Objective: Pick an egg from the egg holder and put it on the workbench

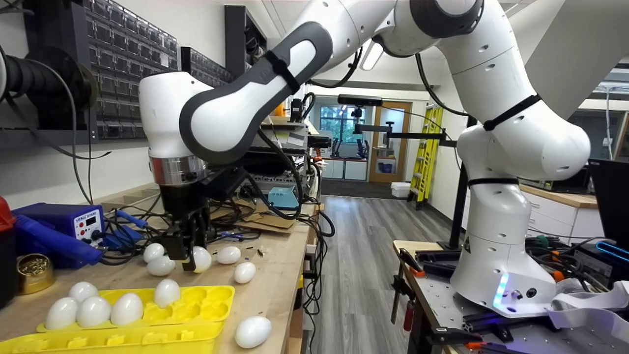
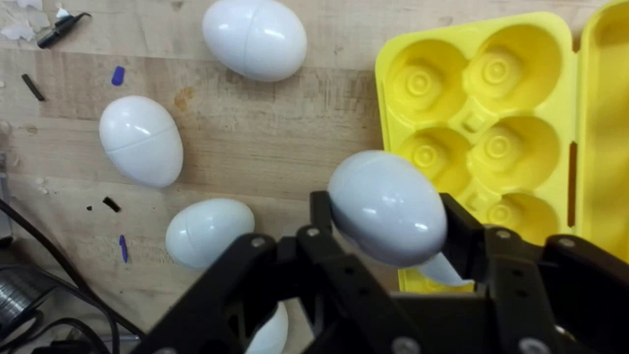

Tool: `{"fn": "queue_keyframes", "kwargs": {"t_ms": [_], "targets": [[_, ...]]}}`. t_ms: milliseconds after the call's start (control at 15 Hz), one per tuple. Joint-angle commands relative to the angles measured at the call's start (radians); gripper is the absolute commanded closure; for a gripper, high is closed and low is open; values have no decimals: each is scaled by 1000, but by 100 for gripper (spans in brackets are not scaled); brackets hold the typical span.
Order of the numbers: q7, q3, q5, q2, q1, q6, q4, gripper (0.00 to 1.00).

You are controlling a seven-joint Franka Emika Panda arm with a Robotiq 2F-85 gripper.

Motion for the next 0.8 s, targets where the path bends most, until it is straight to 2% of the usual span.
{"fn": "queue_keyframes", "kwargs": {"t_ms": [0, 533, 600, 667, 733], "targets": [[41, -12, -29, 48, -7, -8, 21, 71], [67, -65, -60, 116, -10, -11, 50, 71], [68, -69, -60, 119, -12, -16, 56, 21], [73, -73, -64, 122, -11, -19, 59, 20], [76, -75, -66, 115, -11, -19, 56, 14]]}}
